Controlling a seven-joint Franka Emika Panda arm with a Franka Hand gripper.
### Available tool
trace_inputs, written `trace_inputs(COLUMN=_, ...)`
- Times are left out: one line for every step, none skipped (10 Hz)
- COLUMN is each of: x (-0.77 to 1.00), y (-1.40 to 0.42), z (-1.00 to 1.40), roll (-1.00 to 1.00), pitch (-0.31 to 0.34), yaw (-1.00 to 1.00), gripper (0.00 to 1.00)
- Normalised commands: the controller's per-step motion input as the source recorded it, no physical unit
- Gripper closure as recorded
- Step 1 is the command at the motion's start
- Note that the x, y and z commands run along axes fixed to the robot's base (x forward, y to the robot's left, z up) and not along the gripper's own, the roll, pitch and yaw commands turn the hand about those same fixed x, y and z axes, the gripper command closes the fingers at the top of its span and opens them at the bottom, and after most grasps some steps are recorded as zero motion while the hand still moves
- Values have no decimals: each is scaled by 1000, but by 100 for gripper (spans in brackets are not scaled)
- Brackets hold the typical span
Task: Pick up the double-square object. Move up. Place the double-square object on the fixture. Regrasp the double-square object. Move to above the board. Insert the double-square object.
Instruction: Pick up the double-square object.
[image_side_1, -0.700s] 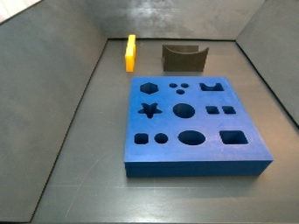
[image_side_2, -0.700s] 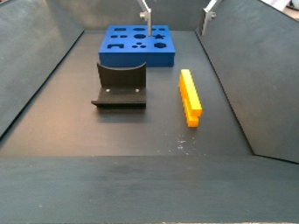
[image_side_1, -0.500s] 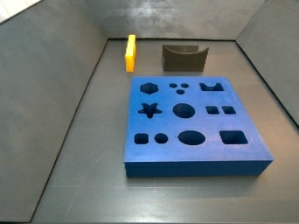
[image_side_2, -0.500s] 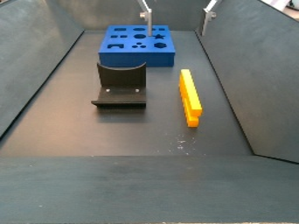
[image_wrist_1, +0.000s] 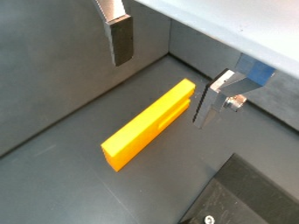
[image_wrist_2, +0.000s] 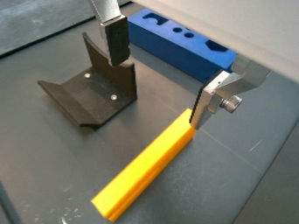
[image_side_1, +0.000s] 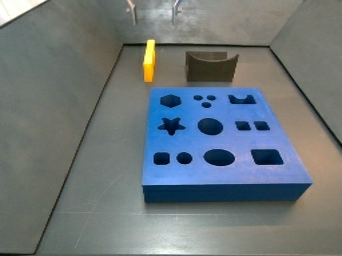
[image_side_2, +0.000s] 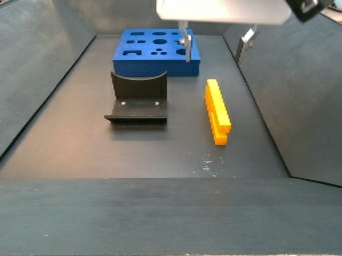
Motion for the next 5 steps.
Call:
trace_inputs(x=0, y=0, z=-574, roll=230, pitch=-74, yaw=0, gripper=0)
trace_inputs(x=0, y=0, z=-643, roll=157, pitch=-116, yaw=0, gripper=0)
trace_inputs(x=0, y=-126, z=-674, roll=150, pitch=-114, yaw=11, gripper=0)
trace_inputs(x=0, y=-186, z=-680, roll=153, pitch=-116, yaw=43, gripper=0)
trace_inputs(x=0, y=-229, z=-720, roll=160, pitch=-130, yaw=54, gripper=0)
